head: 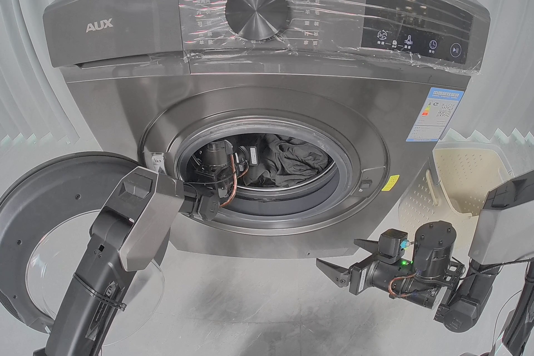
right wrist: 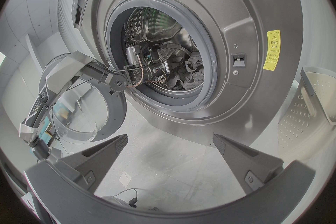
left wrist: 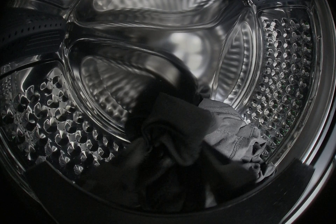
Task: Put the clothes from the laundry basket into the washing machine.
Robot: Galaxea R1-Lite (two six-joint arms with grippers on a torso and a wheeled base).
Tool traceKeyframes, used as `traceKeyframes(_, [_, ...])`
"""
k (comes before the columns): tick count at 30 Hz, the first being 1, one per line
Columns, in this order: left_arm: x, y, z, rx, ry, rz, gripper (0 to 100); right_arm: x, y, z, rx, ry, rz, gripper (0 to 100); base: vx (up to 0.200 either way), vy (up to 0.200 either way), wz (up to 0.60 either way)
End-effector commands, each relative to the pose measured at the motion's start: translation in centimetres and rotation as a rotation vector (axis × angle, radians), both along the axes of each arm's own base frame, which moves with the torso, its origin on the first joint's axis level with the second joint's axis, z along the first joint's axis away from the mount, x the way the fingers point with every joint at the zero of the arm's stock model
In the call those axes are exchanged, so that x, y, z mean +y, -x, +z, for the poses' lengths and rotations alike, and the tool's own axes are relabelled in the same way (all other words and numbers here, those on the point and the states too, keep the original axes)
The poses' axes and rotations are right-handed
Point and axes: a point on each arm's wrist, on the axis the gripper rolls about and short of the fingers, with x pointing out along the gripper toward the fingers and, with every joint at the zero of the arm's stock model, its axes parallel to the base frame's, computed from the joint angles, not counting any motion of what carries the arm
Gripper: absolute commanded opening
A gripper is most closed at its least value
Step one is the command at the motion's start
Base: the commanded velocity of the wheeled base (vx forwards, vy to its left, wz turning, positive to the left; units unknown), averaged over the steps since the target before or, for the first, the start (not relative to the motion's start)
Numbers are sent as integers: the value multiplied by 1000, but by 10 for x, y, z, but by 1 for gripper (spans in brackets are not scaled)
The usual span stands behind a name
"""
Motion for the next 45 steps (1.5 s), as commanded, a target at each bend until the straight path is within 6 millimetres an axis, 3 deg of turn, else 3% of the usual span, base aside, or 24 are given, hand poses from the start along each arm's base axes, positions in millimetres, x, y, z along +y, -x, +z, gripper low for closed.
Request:
traceKeyframes(1, [-4, 2, 6, -7, 6, -8, 100, 0, 0, -1, 2, 1, 0, 100, 0, 0, 0])
traceKeyframes(8, [-14, 24, 21, 41, -15, -42, 100, -1, 0, 0, 2, 1, -1, 100, 0, 0, 0])
traceKeyframes(22, [-10, 100, 46, 215, -108, -102, 100, -2, -1, 0, 2, 1, -7, 100, 0, 0, 0])
traceKeyframes(23, [-13, 112, 48, 228, -115, -122, 100, -2, 0, -1, 4, 3, -6, 100, 0, 0, 0])
traceKeyframes(32, [-31, 159, 51, 247, -135, -211, 100, -4, 1, 0, 4, 3, -10, 100, 0, 0, 0])
traceKeyframes(37, [-37, 199, 55, 260, -151, -277, 100, -5, 1, 3, -2, -1, -12, 100, 0, 0, 0])
traceKeyframes(41, [-34, 227, 61, 242, -145, -314, 100, -5, 2, 6, -13, -7, -13, 100, 0, 0, 0])
traceKeyframes(45, [-17, 253, 75, 195, -118, -310, 100, -9, 8, 10, -14, -8, -12, 100, 0, 0, 0])
